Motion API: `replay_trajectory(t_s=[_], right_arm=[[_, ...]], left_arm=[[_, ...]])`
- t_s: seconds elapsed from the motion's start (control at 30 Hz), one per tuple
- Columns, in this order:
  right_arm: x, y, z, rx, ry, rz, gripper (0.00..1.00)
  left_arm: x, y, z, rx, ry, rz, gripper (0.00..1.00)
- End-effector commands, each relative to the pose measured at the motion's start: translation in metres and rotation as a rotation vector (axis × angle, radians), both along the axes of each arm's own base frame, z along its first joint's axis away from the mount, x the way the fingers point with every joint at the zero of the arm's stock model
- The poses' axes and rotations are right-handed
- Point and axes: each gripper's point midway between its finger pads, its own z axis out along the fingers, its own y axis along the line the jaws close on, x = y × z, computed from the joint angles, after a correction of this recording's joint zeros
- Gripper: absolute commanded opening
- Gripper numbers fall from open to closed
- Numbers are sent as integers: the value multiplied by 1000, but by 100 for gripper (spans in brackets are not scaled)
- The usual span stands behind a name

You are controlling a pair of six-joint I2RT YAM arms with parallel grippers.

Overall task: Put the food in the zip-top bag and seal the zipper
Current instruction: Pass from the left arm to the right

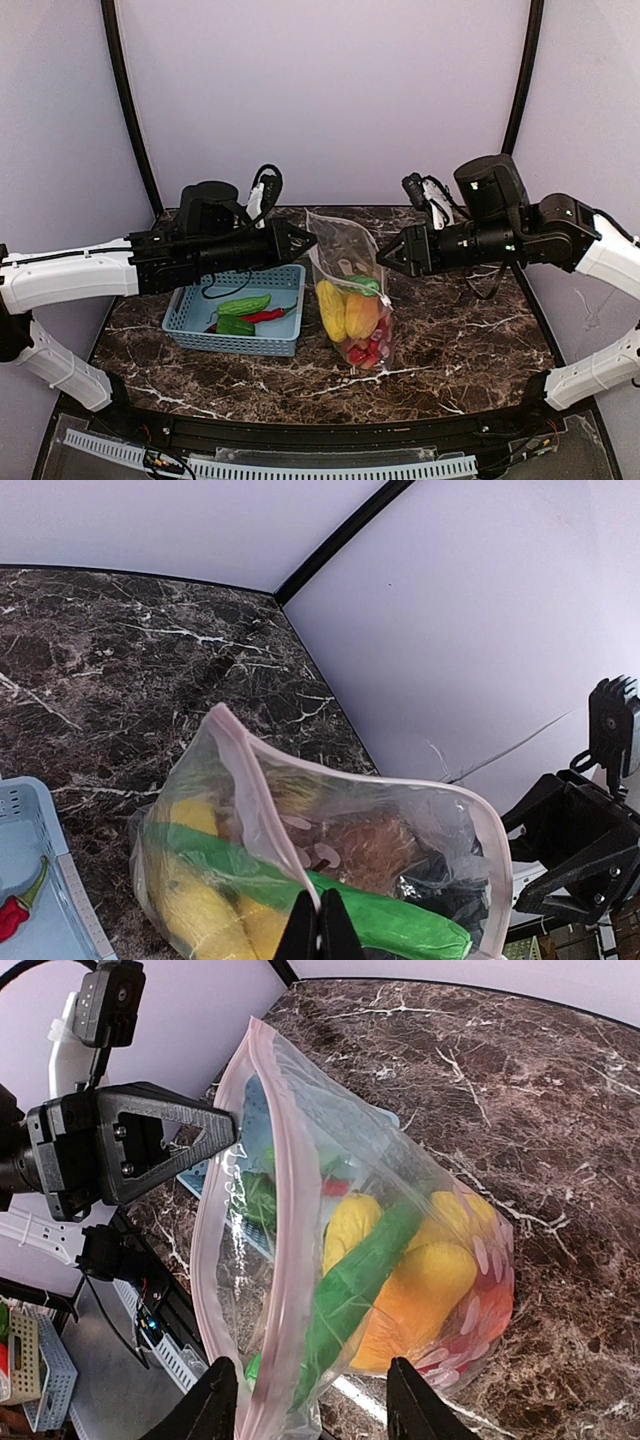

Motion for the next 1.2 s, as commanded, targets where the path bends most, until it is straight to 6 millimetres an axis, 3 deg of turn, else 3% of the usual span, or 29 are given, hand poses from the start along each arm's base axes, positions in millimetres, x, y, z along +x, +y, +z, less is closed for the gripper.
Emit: replay_trajectory(t_s=[0.0,0.1,0.43,0.77,0.83,0.87,0.93,1.07,1.17], right_arm=[[-1,18,2,40,1,49,48],[2,19,-3,29,12,31,44],[5,25,-5,40,20,27,16],[8,26,-9,37,21,11,0],[8,25,-8,40,20,8,0],[8,25,-7,44,19,8,0],[9,23,-4,51,10,-3,0],[11,18,1,59,-8,-26,0],[11,17,2,60,-12,-26,0]], left_arm=[[1,8,22,-18,-40,13,1],[2,8,22,-15,-40,15,1],[-2,9,21,0,-37,-8,1],[-10,20,14,64,-40,-41,6],[-13,23,15,84,-50,-50,18],[-13,27,16,99,-66,-44,31],[-13,40,13,152,-79,-10,49],[-12,91,-23,334,-40,125,74],[-16,128,-62,426,34,188,85]])
